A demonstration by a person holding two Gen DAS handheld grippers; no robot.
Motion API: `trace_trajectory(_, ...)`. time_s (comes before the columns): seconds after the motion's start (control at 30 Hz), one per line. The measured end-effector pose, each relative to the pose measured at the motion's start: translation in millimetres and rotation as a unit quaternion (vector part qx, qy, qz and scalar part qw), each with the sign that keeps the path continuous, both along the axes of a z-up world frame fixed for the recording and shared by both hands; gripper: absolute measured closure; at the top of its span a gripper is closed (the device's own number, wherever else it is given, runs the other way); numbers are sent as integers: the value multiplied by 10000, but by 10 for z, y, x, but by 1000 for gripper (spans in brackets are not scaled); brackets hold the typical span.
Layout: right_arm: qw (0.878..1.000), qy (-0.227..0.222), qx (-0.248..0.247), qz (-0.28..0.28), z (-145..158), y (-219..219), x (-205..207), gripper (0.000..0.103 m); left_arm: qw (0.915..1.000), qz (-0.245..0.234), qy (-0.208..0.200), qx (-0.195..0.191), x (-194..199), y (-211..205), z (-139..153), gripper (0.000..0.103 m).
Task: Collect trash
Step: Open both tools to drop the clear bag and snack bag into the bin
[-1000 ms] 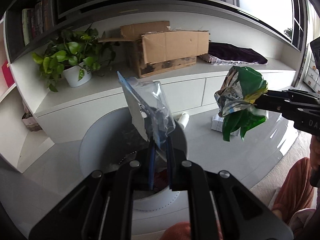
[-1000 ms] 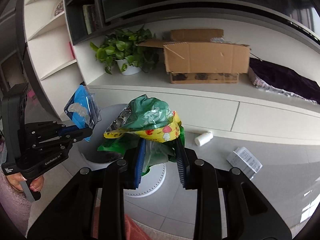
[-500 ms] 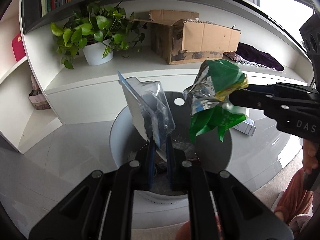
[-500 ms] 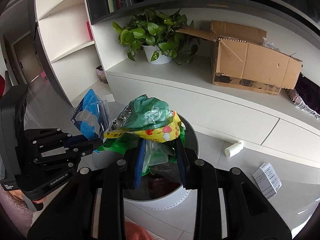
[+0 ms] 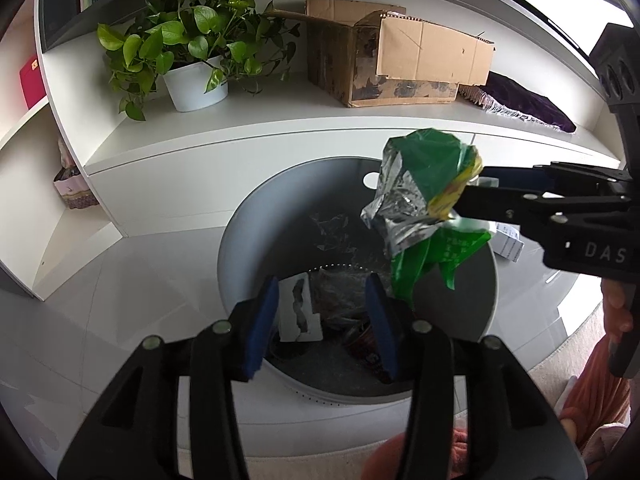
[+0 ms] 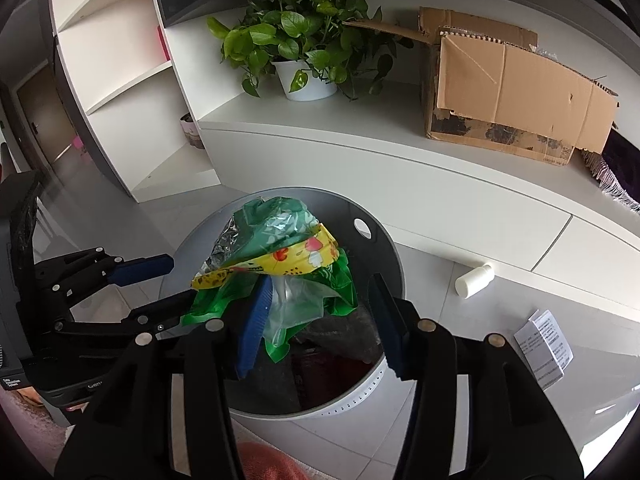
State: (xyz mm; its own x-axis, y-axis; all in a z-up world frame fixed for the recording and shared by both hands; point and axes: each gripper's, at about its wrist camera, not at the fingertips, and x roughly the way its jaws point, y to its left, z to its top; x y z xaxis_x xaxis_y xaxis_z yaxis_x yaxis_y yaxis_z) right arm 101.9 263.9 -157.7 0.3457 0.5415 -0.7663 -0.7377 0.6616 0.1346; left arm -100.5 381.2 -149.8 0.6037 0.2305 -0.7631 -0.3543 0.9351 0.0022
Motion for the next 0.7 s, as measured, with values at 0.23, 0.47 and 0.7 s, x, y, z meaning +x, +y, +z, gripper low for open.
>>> trace_trajectory(0.23,9999,-104,21,12,50,-39,-53,45,9999,-25,-33,127,2,-81,77,57)
trace_trajectory(0.47,9997,-200,24,153,124,-55,-113,45,9996,-19,-159,215,-68,-172,211,57)
trace_trajectory(0.7,9994,-220,273,20,214,-216,-94,45,9992,-68,-195,332,-101,-290,297,57)
